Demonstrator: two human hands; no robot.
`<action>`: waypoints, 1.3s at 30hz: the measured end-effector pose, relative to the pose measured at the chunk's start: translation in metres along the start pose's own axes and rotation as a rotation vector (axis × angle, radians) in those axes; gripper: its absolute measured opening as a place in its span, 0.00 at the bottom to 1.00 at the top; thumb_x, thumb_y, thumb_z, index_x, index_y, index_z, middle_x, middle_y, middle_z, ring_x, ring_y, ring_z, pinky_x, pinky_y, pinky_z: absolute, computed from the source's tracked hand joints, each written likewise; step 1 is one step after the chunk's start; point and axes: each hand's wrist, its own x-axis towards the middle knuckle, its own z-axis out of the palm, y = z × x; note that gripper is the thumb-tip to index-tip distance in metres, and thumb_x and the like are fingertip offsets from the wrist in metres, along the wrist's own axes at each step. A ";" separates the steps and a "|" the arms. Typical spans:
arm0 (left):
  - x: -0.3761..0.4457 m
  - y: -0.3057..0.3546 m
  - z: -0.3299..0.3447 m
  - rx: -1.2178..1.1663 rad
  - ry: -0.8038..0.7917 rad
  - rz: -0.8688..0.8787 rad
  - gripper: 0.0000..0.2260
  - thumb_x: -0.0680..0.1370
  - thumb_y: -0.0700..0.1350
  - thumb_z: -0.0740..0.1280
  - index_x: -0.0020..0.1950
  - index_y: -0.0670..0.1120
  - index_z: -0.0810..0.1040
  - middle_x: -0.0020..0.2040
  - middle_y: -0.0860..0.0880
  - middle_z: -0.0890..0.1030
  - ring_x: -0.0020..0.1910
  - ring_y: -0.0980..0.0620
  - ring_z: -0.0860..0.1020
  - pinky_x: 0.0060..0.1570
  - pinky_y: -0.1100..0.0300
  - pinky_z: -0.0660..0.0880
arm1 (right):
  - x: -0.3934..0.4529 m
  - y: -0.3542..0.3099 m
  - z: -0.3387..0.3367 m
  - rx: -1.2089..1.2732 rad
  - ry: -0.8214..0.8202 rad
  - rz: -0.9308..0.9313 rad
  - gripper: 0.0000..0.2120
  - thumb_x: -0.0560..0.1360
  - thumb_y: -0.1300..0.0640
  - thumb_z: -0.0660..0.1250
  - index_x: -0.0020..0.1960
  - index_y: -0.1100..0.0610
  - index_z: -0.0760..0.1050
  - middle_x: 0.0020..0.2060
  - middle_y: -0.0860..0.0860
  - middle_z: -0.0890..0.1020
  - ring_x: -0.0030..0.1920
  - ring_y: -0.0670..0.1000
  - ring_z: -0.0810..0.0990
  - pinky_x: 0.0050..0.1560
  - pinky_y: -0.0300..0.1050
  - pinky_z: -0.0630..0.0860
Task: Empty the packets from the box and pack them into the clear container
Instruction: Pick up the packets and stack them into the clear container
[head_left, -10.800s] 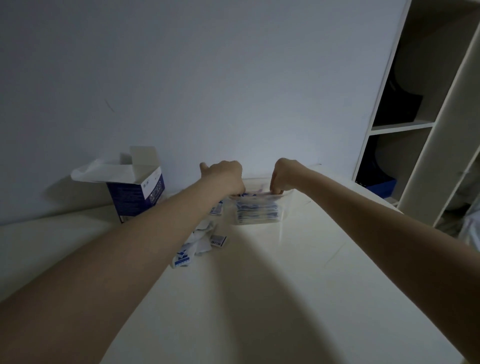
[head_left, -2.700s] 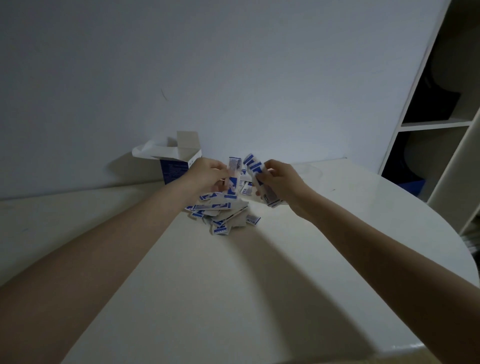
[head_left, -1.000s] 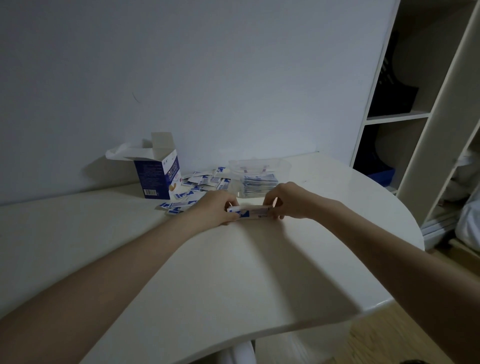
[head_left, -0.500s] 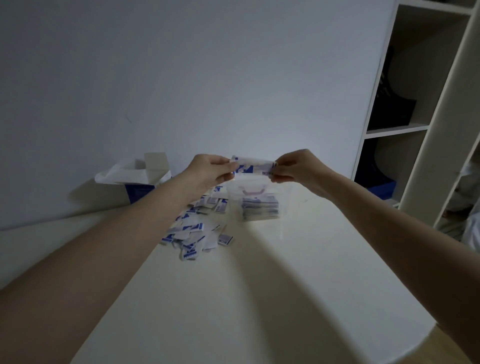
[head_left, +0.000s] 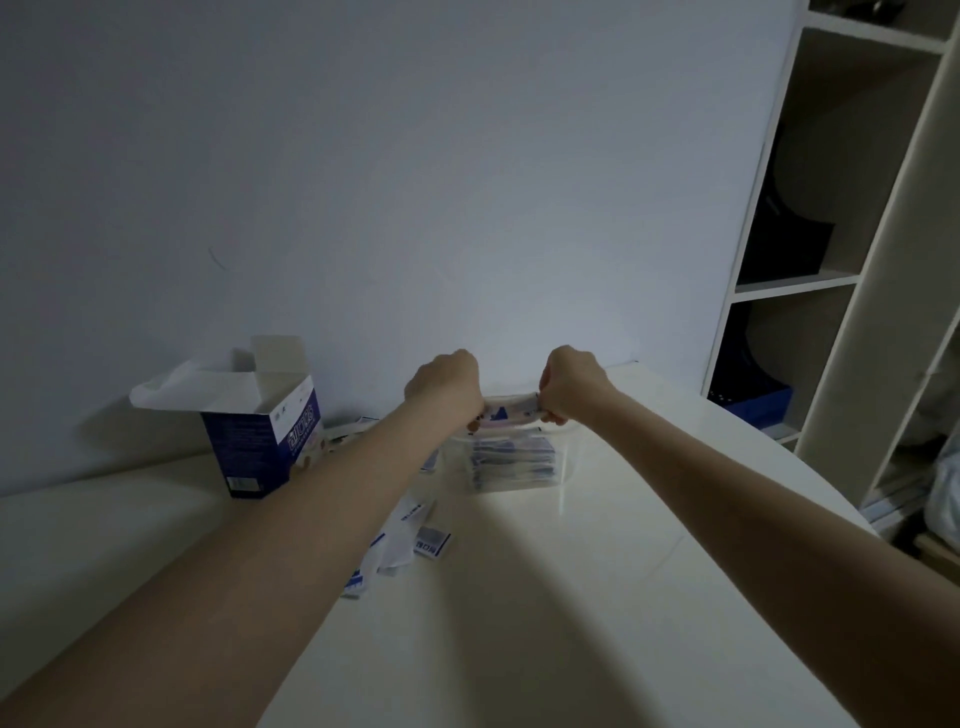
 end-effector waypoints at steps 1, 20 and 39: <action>-0.001 0.001 0.001 0.061 -0.012 0.007 0.10 0.75 0.41 0.68 0.55 0.43 0.73 0.38 0.49 0.73 0.40 0.51 0.75 0.31 0.62 0.66 | -0.002 -0.001 0.003 -0.048 0.001 -0.023 0.06 0.72 0.68 0.65 0.48 0.67 0.77 0.44 0.60 0.82 0.44 0.57 0.83 0.49 0.46 0.80; 0.003 0.012 0.001 0.351 -0.178 0.063 0.10 0.76 0.49 0.67 0.47 0.44 0.69 0.34 0.50 0.69 0.31 0.54 0.68 0.28 0.63 0.62 | -0.001 -0.004 0.014 -0.431 -0.108 -0.177 0.16 0.74 0.60 0.67 0.34 0.58 0.61 0.31 0.51 0.66 0.41 0.54 0.72 0.32 0.40 0.67; -0.026 0.002 -0.031 0.400 0.144 0.180 0.11 0.79 0.43 0.60 0.60 0.42 0.73 0.55 0.43 0.77 0.51 0.45 0.77 0.42 0.57 0.66 | -0.034 -0.041 0.000 -0.406 0.125 -0.333 0.08 0.75 0.65 0.59 0.52 0.64 0.73 0.51 0.60 0.77 0.52 0.60 0.77 0.42 0.44 0.68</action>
